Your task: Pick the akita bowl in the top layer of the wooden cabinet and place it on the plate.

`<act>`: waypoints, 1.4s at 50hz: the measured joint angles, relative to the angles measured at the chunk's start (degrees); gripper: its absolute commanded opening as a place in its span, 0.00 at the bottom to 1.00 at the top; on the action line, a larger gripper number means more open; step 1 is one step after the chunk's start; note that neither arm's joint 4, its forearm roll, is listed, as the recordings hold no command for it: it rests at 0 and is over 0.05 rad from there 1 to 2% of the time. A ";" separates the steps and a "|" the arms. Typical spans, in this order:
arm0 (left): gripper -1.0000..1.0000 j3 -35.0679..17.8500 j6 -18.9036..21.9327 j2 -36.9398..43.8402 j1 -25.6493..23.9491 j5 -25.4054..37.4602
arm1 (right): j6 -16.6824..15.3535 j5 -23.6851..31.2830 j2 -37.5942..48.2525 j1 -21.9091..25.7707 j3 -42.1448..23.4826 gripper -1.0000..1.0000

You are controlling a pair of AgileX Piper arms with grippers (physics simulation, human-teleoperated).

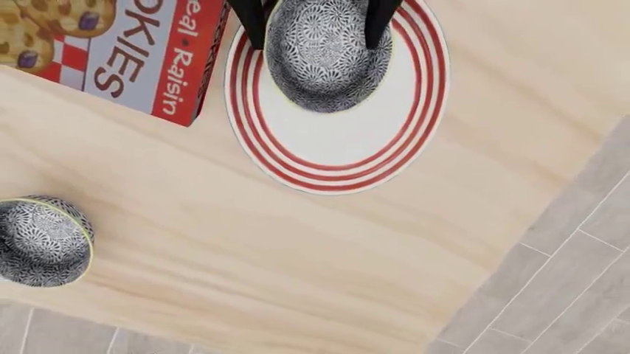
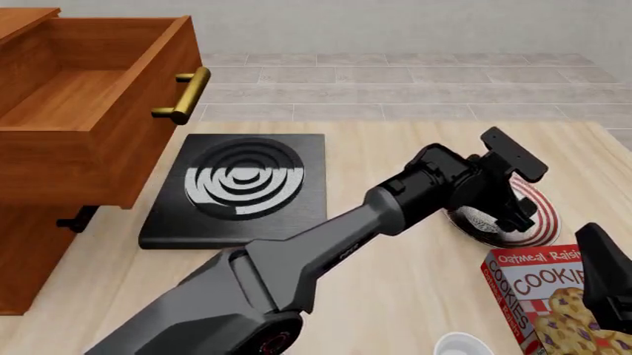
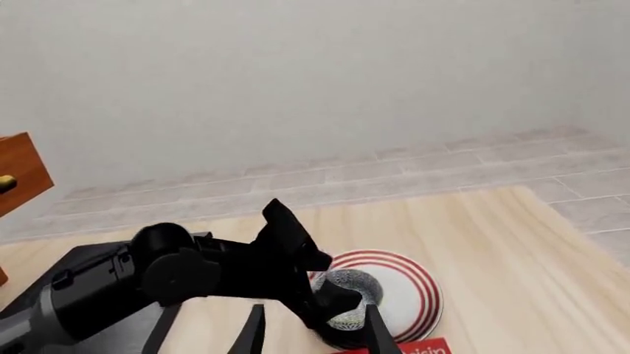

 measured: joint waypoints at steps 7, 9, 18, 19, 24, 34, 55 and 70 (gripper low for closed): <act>1.00 -0.03 0.51 -0.85 0.06 0.46 | -0.51 -0.15 0.00 0.10 -0.10 1.00; 1.00 -0.04 0.61 -1.11 0.08 0.61 | -0.69 -0.20 0.00 0.13 -0.14 1.00; 1.00 -0.04 0.64 -2.34 0.07 1.33 | -1.60 -0.41 -0.01 0.32 -0.29 1.00; 1.00 -0.04 0.61 -2.48 0.04 1.42 | -1.71 -0.43 -0.01 0.33 -0.30 1.00; 1.00 -0.01 0.51 -3.13 -0.12 1.78 | -2.24 -0.55 -0.01 0.38 -0.36 1.00; 1.00 0.95 0.36 -4.62 -0.69 2.07 | -3.30 -0.74 -0.01 0.40 -0.51 1.00; 1.00 18.78 0.95 -16.54 -0.91 -5.38 | -5.72 -0.90 -0.01 0.65 -1.10 1.00; 1.00 22.75 1.13 -21.61 0.10 -6.15 | -7.31 -0.84 -0.01 1.02 -1.39 1.00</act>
